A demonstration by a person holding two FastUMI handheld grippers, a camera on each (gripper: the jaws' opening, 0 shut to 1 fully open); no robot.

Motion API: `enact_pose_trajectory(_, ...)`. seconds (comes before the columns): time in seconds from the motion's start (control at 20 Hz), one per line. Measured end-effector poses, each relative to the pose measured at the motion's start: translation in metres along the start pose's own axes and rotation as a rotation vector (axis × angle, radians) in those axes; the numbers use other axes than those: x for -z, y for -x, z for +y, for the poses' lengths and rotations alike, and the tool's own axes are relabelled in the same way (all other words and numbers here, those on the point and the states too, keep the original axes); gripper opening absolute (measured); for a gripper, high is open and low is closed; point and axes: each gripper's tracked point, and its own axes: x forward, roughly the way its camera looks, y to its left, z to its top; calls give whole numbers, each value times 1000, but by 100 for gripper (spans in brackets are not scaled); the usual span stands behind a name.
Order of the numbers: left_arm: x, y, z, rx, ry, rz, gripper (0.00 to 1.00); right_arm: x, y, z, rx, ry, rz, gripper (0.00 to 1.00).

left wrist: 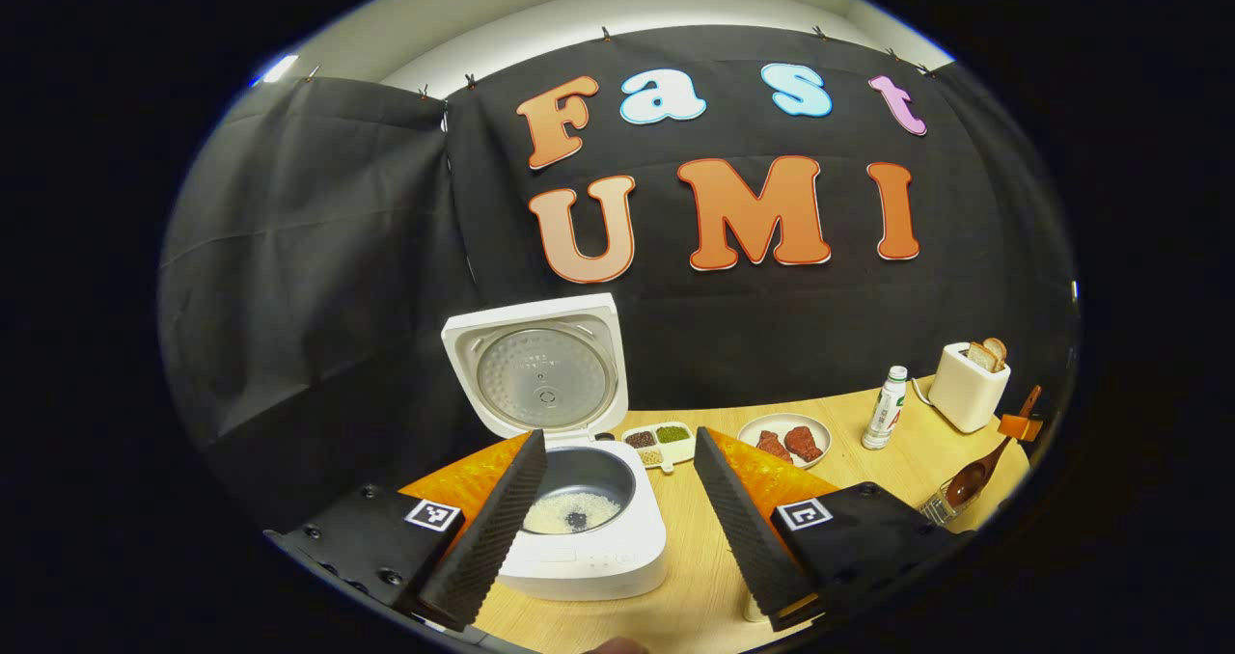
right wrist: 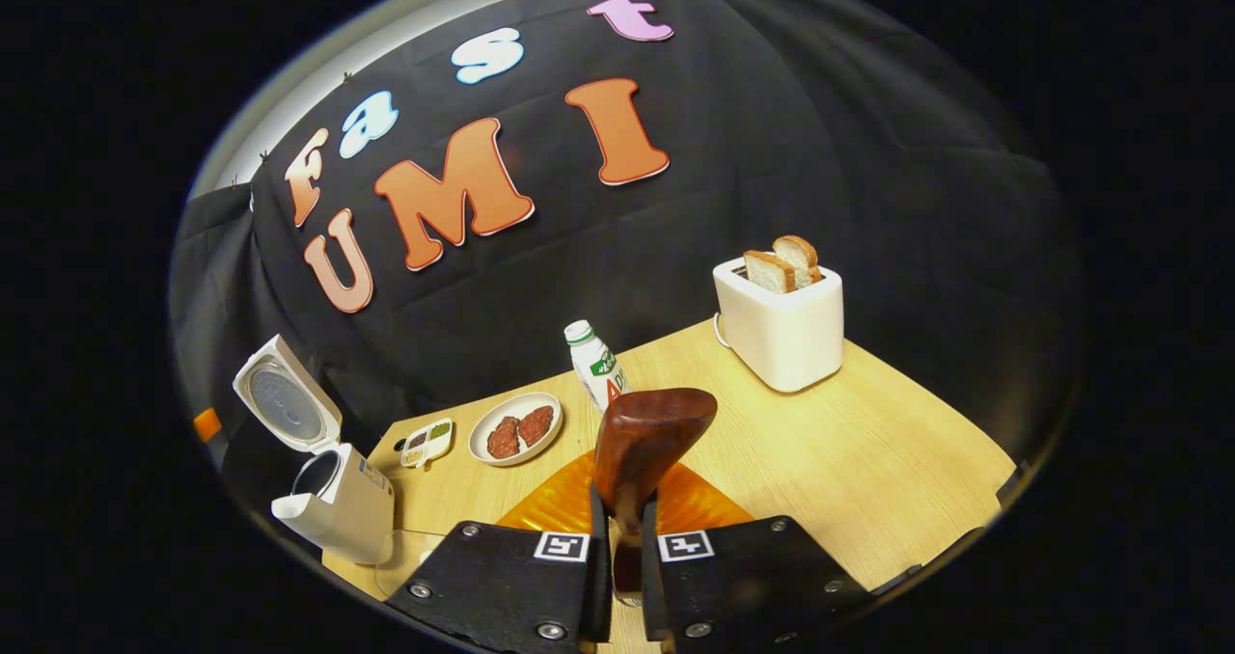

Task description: Close the left gripper, press the button to open the rice cooker; take a wooden spoon from the chopstick holder with the right hand, scoop a spoonful of rice and pour it into the rice cooker, then put the wooden spoon back into the chopstick holder.

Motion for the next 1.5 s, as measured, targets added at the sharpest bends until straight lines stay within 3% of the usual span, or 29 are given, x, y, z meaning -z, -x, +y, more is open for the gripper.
enact_pose_trajectory(0.8,1,-4,7,-67,39,36,100,47,-17,-35,-26,-145,66,15)
enact_pose_trajectory(0.95,-9,-1,11,-62,39,21,100,49,-17,-40,-19,-183,71,21)
enact_pose_trajectory(1.0,-13,-3,11,-60,42,11,100,50,-18,-43,-10,-189,80,12)
enact_pose_trajectory(1.05,-17,-5,13,-60,45,0,100,50,-16,-45,-1,-191,84,30)
enact_pose_trajectory(1.25,-43,-24,29,-63,68,-48,100,33,-1,-52,39,-170,66,69)
enact_pose_trajectory(1.5,-66,-60,58,-64,134,-52,100,-9,28,-50,81,-62,8,86)
